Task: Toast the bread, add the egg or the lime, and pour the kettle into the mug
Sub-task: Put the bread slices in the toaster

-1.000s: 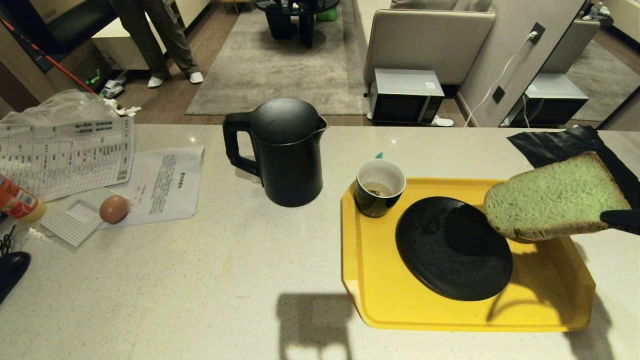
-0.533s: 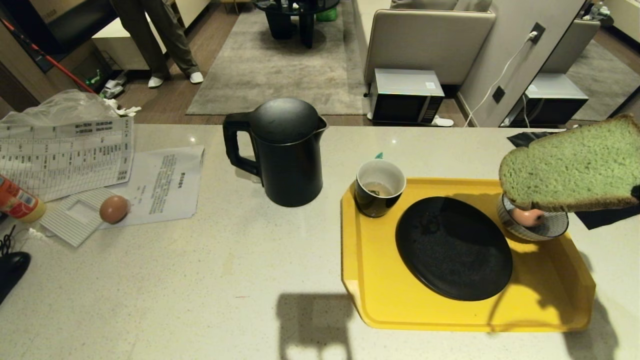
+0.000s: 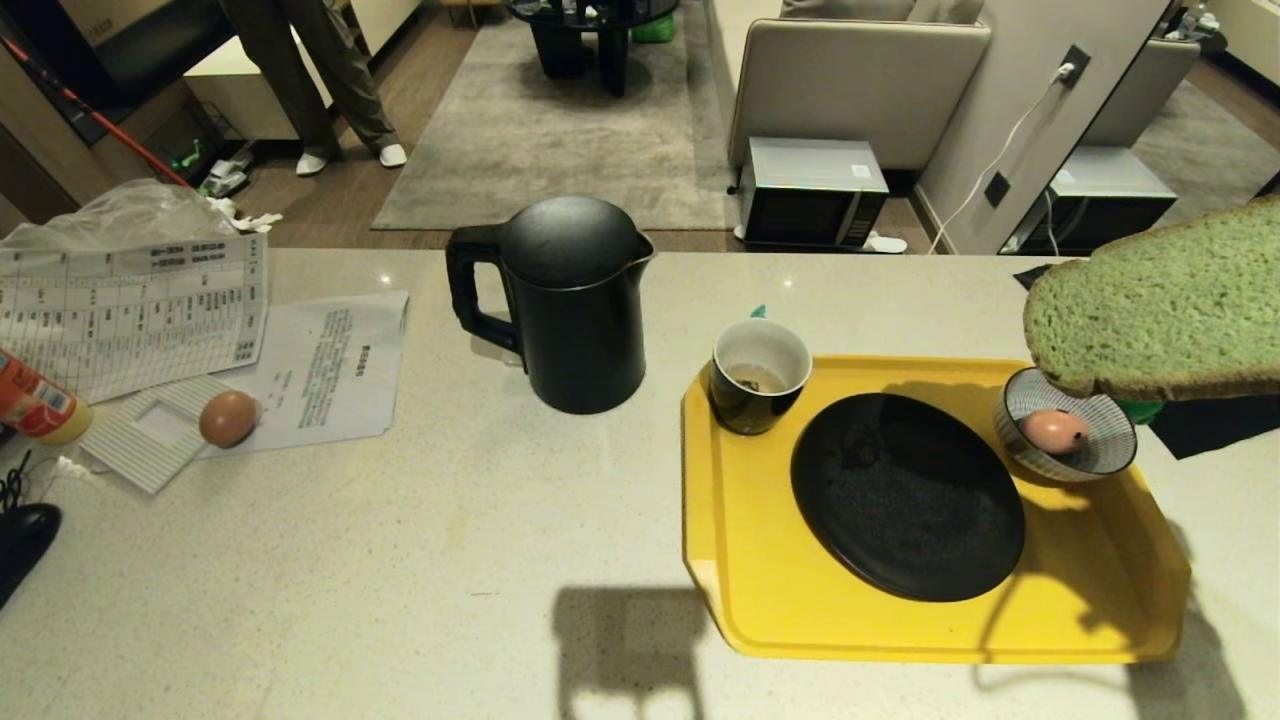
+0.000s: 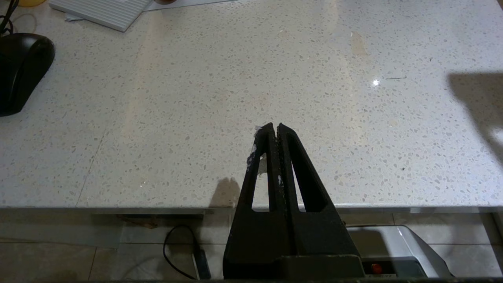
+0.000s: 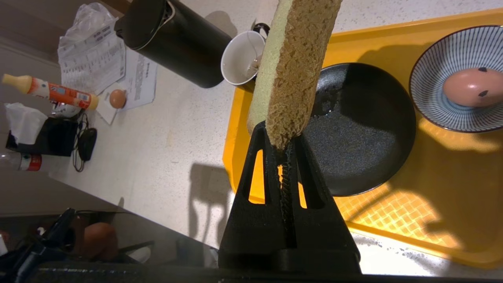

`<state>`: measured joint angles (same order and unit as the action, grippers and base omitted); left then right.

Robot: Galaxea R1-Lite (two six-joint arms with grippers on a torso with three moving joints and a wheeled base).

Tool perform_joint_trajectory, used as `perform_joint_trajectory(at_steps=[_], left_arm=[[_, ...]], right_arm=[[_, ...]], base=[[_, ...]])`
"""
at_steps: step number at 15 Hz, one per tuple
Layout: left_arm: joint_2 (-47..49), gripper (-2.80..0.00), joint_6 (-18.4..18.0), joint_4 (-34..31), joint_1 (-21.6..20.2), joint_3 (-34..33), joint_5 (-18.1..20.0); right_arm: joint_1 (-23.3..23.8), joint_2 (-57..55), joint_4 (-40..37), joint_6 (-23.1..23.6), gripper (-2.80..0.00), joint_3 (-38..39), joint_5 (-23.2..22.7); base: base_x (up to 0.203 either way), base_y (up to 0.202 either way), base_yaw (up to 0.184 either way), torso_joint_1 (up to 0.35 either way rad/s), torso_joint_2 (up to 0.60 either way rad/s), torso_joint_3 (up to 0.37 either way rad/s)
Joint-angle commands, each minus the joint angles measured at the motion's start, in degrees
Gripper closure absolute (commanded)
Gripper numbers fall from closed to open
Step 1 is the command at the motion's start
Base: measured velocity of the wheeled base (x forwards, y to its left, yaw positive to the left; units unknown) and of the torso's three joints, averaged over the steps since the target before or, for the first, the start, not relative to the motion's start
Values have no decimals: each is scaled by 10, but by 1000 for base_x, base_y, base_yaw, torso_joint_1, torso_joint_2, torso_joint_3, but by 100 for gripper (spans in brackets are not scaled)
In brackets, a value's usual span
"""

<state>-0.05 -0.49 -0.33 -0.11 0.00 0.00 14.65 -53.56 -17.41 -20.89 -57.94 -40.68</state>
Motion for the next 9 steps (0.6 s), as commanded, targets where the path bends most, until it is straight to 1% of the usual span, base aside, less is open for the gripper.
perform_joint_trajectory(at_steps=[1, 9], left_arm=[[0, 0, 1, 0, 0, 0, 0], [0, 0, 0, 0, -1, 0, 0]], right_arm=[[0, 6, -1, 0, 0, 0, 7], [0, 22, -3, 0, 0, 0, 17]], base=[[0, 0, 0, 0, 0, 0], [0, 0, 0, 0, 0, 0]])
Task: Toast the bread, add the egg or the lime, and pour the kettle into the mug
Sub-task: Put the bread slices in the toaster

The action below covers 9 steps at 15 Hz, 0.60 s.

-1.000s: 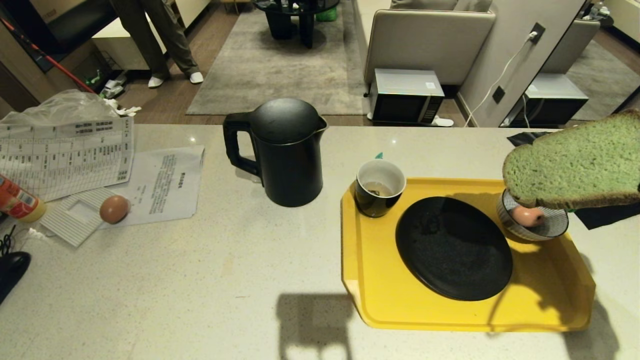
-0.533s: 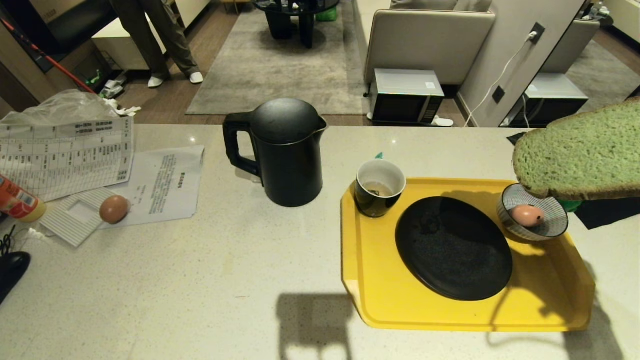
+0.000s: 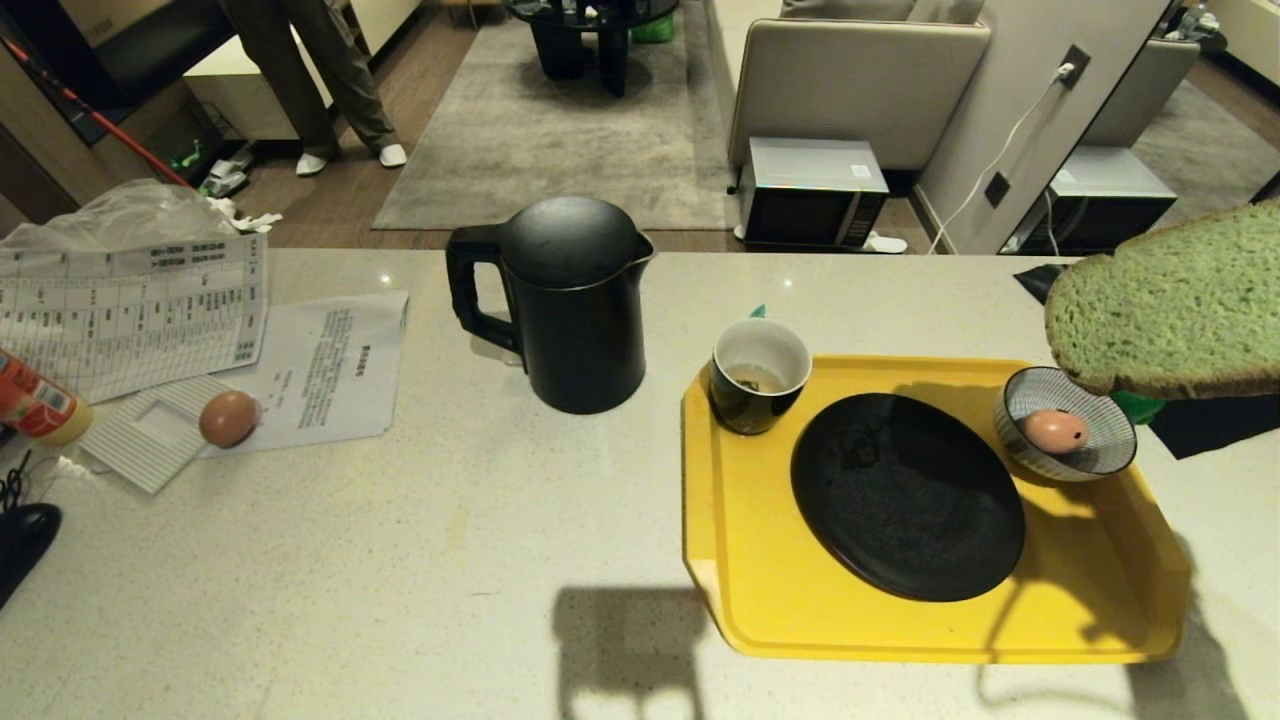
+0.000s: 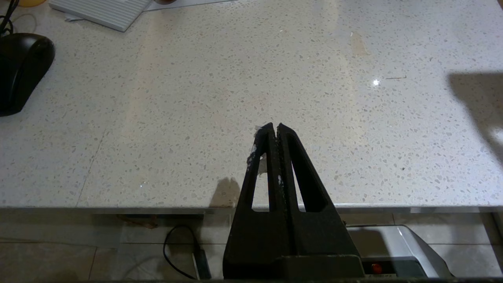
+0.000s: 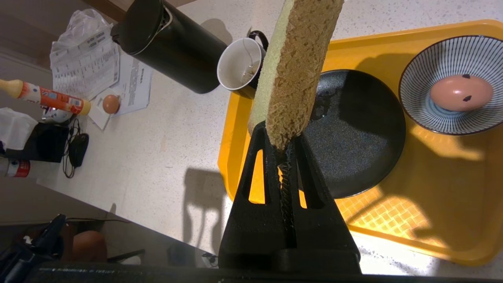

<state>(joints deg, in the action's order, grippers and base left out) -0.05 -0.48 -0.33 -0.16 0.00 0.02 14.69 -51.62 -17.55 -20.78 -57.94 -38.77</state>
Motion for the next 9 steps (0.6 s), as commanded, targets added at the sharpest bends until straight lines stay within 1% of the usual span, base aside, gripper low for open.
perform_joint_trajectory(at_steps=[1, 2, 3, 8, 9], left_arm=[[0, 0, 1, 0, 1, -1, 0], [0, 0, 1, 0, 0, 0, 0], [0, 0, 1, 0, 1, 0, 0], [0, 0, 1, 0, 0, 0, 0], [0, 0, 1, 0, 0, 0, 0]], right_arm=[[0, 6, -1, -1, 0, 0, -3], [0, 6, -1, -1, 0, 1, -3], [0, 6, -1, -1, 0, 2, -3], [0, 6, -2, -1, 0, 6, -2], [0, 6, -2, -1, 0, 6, -3]], base=[[0, 0, 0, 0, 0, 0], [0, 0, 0, 0, 0, 0], [-79, 0, 6, 12, 2, 2], [-184, 0, 1, -4, 0, 5], [-93, 0, 0, -12, -7, 2]])
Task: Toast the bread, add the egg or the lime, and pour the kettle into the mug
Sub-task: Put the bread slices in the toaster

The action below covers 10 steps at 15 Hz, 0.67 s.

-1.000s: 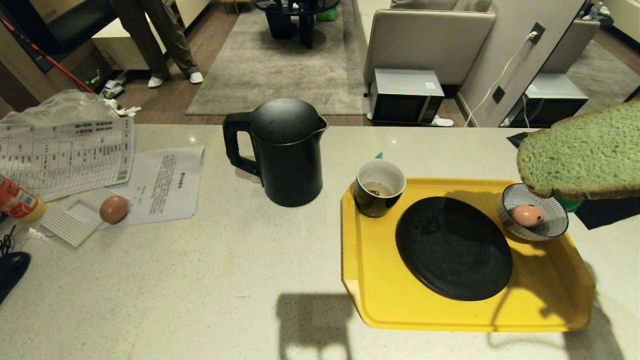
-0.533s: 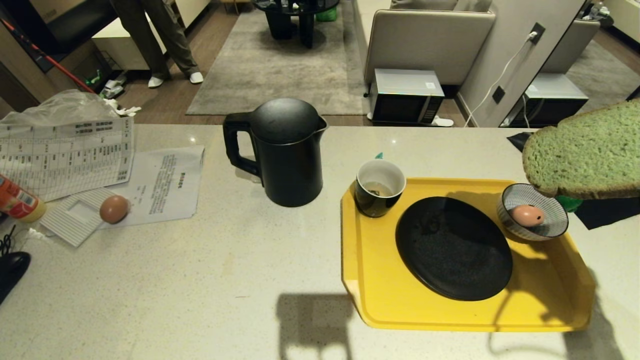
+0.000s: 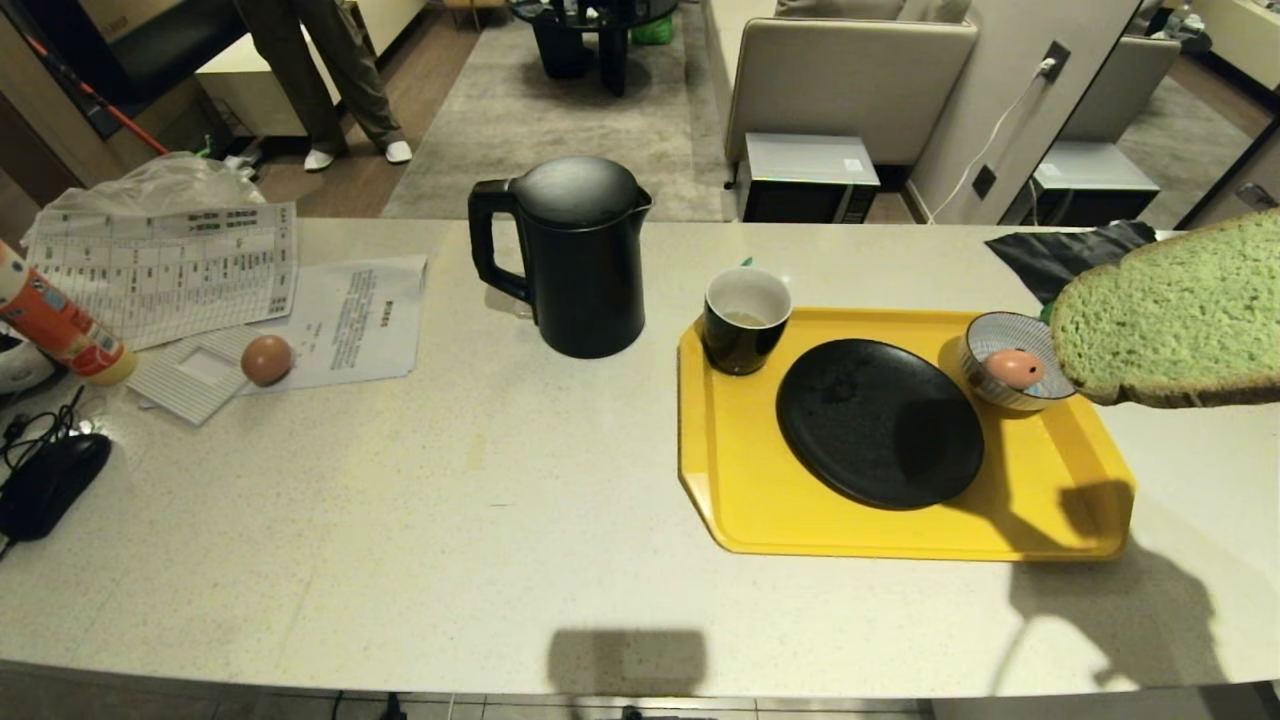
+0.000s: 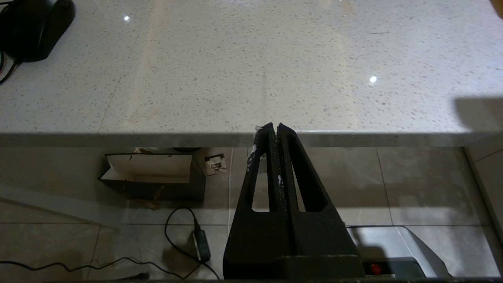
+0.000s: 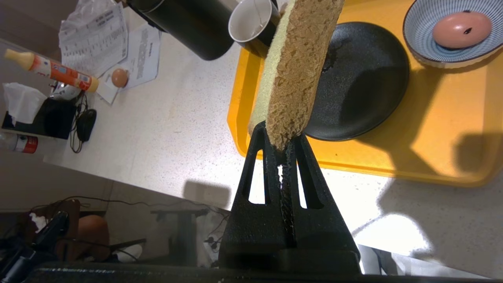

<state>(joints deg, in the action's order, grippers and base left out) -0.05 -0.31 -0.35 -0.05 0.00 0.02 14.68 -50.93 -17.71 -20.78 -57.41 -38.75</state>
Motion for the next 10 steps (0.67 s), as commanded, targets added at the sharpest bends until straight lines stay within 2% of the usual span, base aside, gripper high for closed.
perform_joint_trajectory(at_steps=[1, 5, 10], left_arm=[[0, 0, 0, 0, -1, 0, 0], [0, 0, 0, 0, -1, 0, 0], [0, 0, 0, 0, -1, 0, 0]], right_arm=[[0, 0, 0, -1, 0, 1, -2], [1, 3, 0, -2, 0, 2, -1], [2, 4, 2, -2, 0, 4, 22]], base=[[0, 0, 0, 0, 0, 0], [0, 0, 0, 0, 0, 0], [0, 0, 0, 0, 0, 0]])
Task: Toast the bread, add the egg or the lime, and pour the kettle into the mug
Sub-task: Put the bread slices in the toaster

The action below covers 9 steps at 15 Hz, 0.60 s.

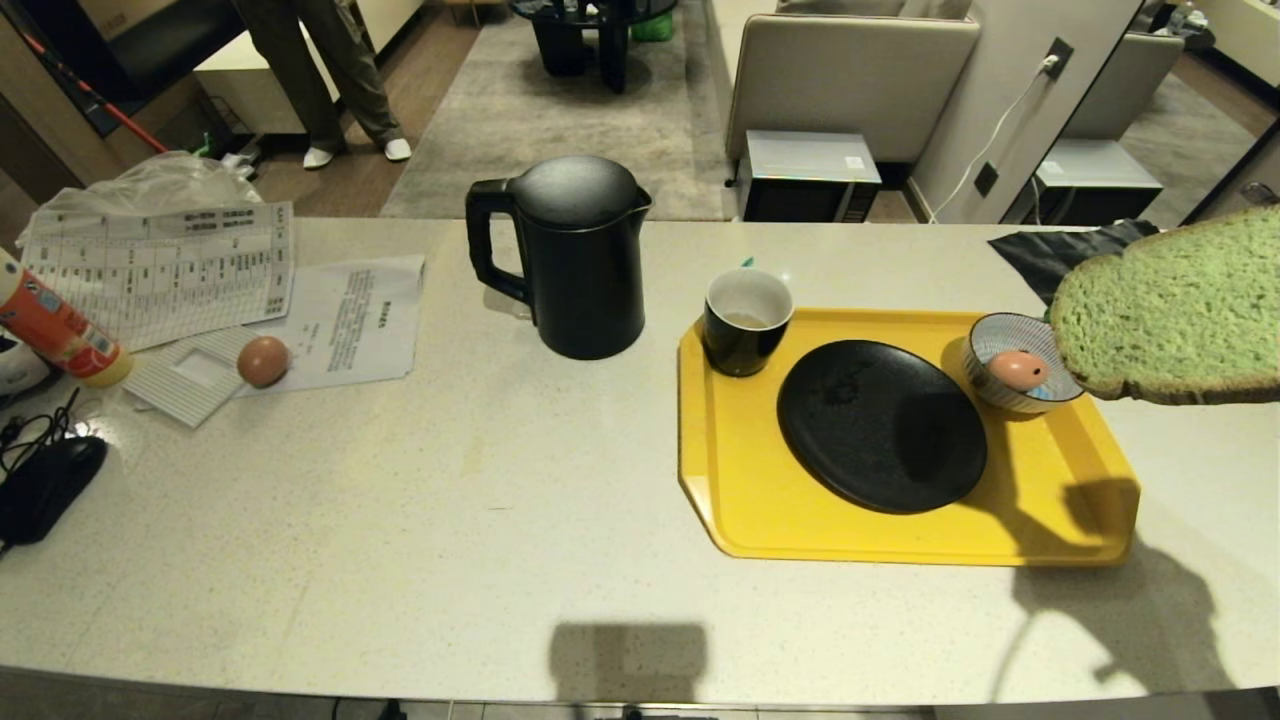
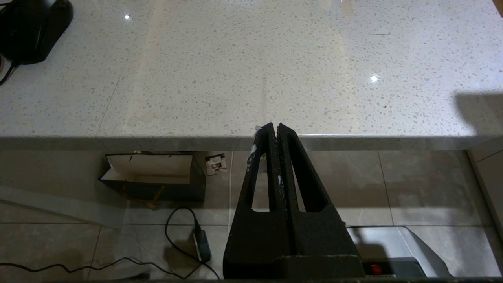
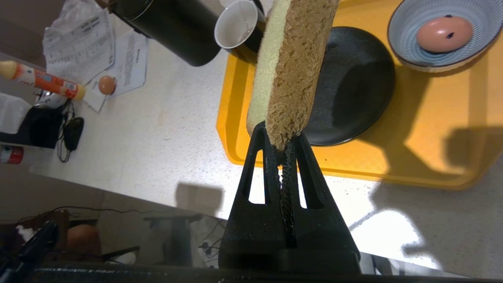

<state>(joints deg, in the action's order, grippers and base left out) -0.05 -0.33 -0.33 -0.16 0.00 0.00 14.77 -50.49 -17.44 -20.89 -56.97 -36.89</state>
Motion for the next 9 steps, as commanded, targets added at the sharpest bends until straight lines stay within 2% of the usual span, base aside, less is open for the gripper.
perform_joint_trajectory(at_steps=[1, 6, 9], left_arm=[[0, 0, 0, 0, 0, -1, 0], [0, 0, 0, 0, 0, 0, 0], [0, 0, 0, 1, 0, -1, 0]], right_arm=[[2, -1, 0, 0, 0, -1, 7], [2, 2, 0, 0, 0, -1, 9], [2, 0, 1, 0, 0, -11, 29]], base=[[0, 0, 0, 0, 0, 0], [0, 0, 0, 0, 0, 0], [0, 0, 0, 0, 0, 0]])
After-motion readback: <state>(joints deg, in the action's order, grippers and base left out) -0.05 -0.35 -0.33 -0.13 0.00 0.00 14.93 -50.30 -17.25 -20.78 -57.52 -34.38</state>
